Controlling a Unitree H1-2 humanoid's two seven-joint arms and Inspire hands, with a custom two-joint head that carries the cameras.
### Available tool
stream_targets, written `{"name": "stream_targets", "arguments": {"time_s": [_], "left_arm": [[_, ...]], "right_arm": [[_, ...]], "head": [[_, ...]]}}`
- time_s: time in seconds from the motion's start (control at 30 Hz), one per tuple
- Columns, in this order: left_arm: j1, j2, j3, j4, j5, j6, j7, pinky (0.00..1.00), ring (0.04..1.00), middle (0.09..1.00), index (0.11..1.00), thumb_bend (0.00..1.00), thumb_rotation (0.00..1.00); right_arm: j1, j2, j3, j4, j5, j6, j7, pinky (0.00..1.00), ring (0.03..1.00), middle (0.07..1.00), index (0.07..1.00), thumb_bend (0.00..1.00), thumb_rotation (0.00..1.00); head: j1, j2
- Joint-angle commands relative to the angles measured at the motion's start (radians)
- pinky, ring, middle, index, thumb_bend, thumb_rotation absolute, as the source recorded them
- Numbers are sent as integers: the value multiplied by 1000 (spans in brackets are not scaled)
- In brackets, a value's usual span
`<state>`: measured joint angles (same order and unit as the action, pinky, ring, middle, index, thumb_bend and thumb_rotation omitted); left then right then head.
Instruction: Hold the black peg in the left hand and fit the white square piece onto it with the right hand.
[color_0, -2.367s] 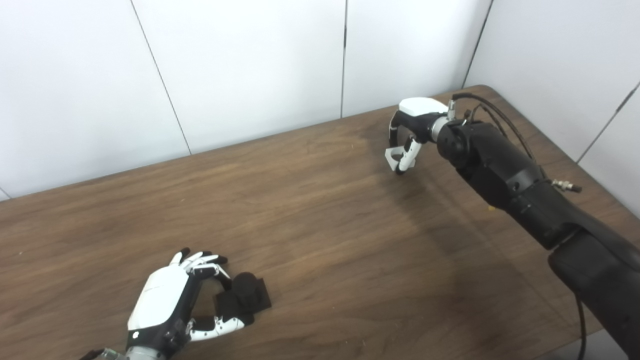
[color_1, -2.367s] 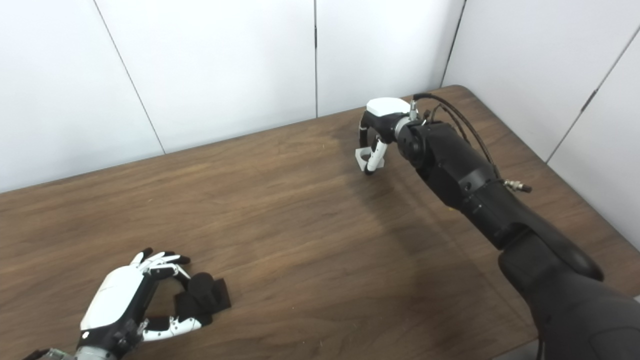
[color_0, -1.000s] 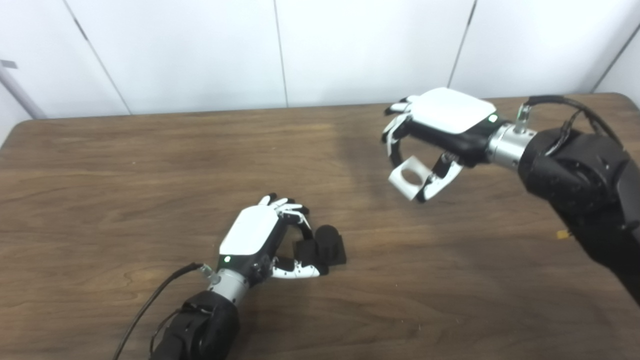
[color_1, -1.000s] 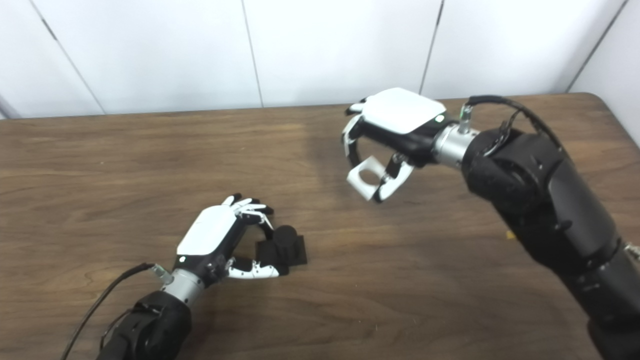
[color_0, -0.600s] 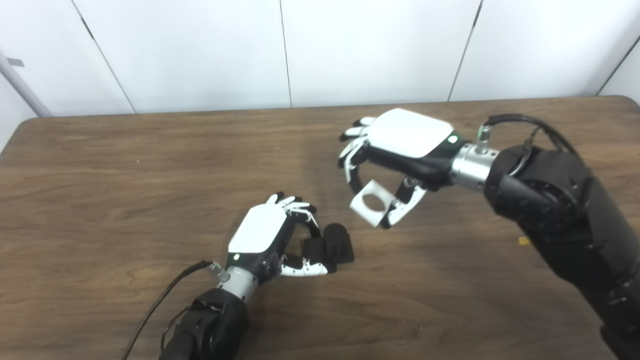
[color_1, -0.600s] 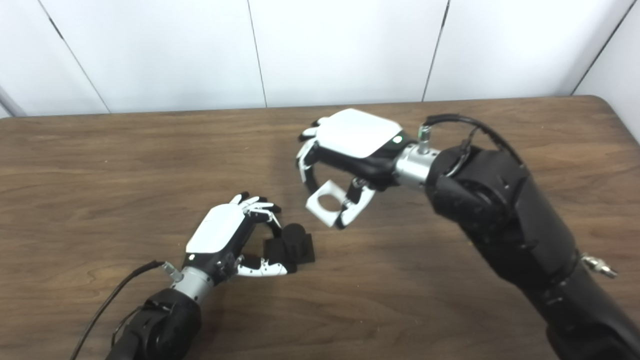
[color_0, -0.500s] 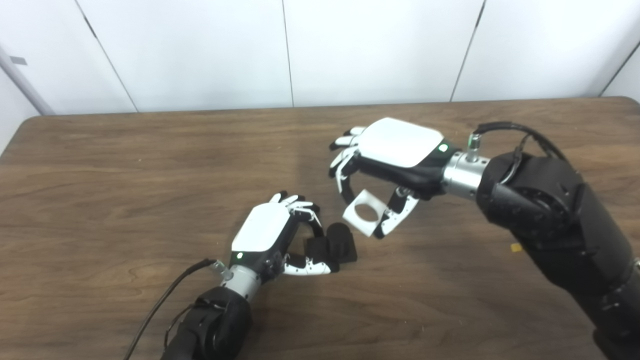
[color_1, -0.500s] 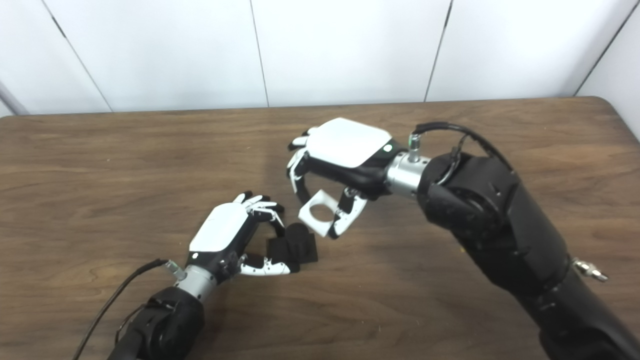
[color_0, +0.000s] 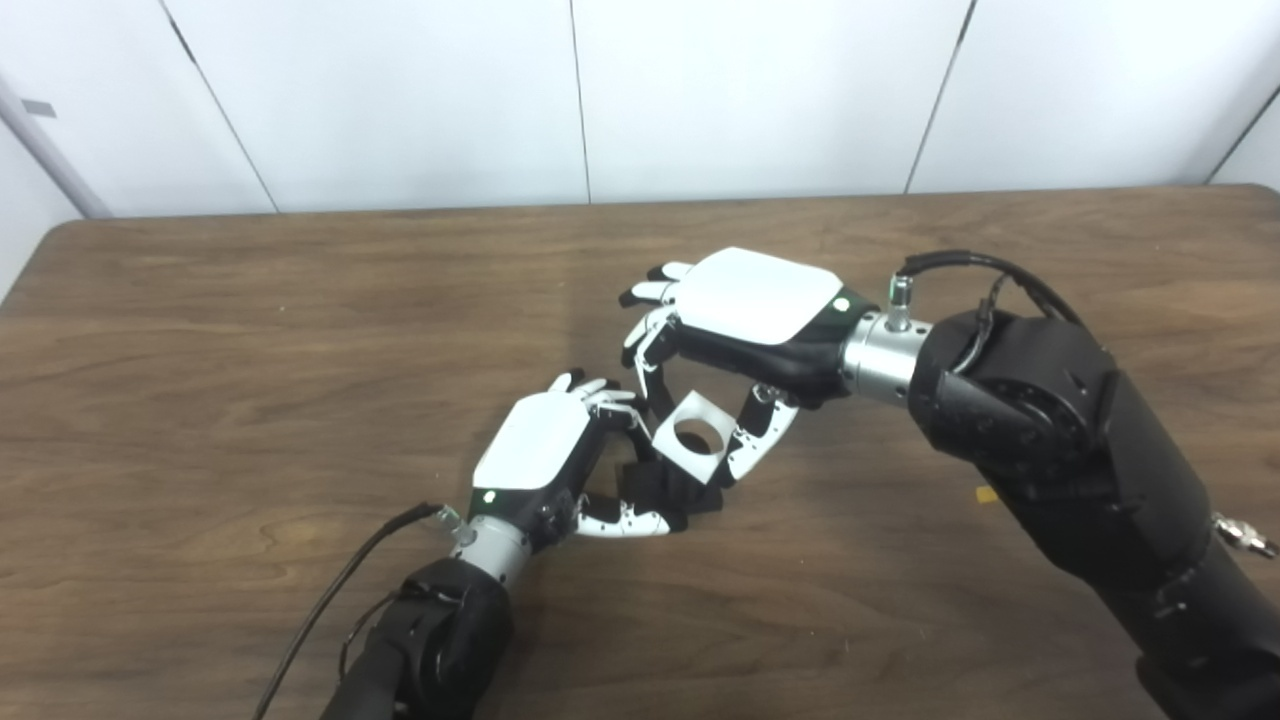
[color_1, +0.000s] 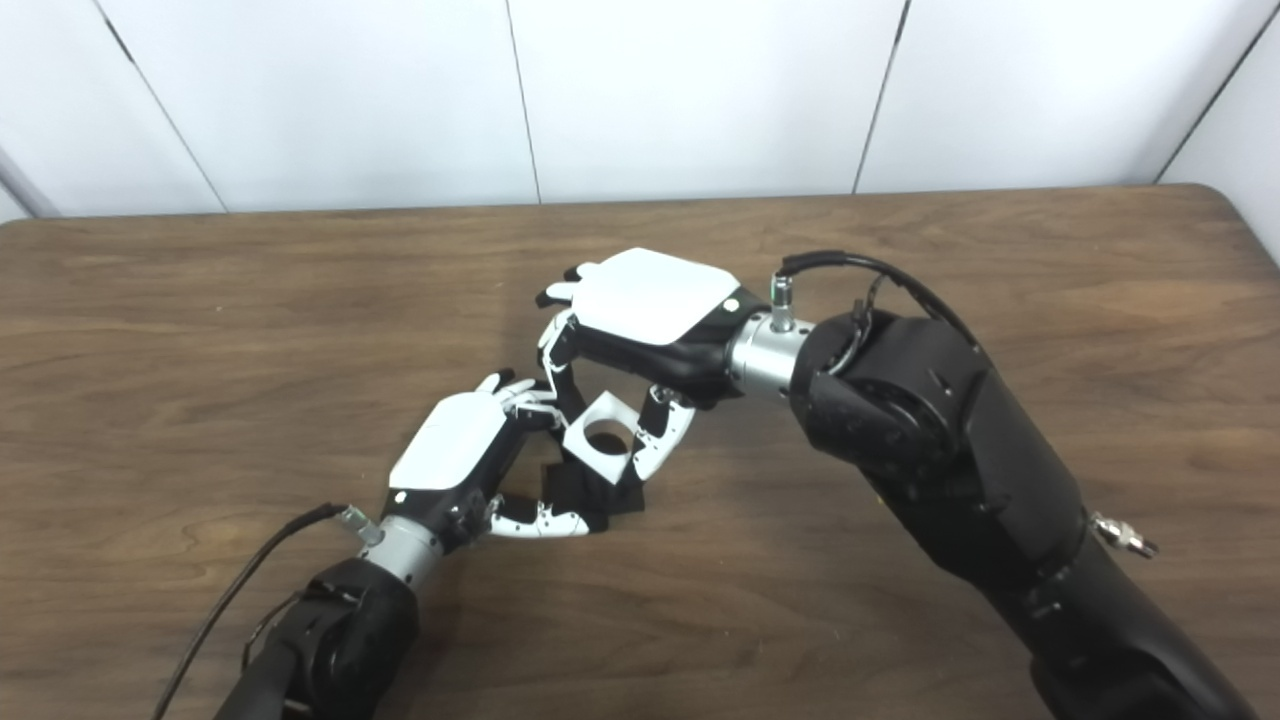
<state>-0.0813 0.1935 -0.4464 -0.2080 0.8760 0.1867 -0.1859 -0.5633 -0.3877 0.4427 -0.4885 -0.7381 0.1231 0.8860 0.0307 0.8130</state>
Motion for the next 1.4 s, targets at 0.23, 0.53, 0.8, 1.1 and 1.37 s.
{"name": "stream_targets", "arguments": {"time_s": [0.23,0.53,0.8,1.1,1.37], "left_arm": [[23,-1,-31,44,4,17,-51,1000,899,790,484,524,55],[19,1,-35,45,9,15,-50,1000,897,788,484,524,55],[16,1,-37,43,11,20,-55,1000,900,788,484,524,55],[14,3,-38,46,7,21,-53,1000,899,791,484,524,55],[16,2,-39,49,5,14,-44,1000,894,786,484,524,55]], "right_arm": [[-29,6,-11,20,-8,-38,-30,971,937,775,484,523,132],[-24,15,-13,46,-22,-50,-39,965,940,774,484,523,132],[-21,24,-14,66,-25,-63,-53,957,937,775,484,523,132],[-21,30,-8,73,-35,-65,-46,949,940,772,485,523,133],[-17,30,1,80,-44,-63,-40,960,942,778,484,524,135]], "head": [[-2,4],[-1,5],[0,7],[-2,7],[-2,7]]}}
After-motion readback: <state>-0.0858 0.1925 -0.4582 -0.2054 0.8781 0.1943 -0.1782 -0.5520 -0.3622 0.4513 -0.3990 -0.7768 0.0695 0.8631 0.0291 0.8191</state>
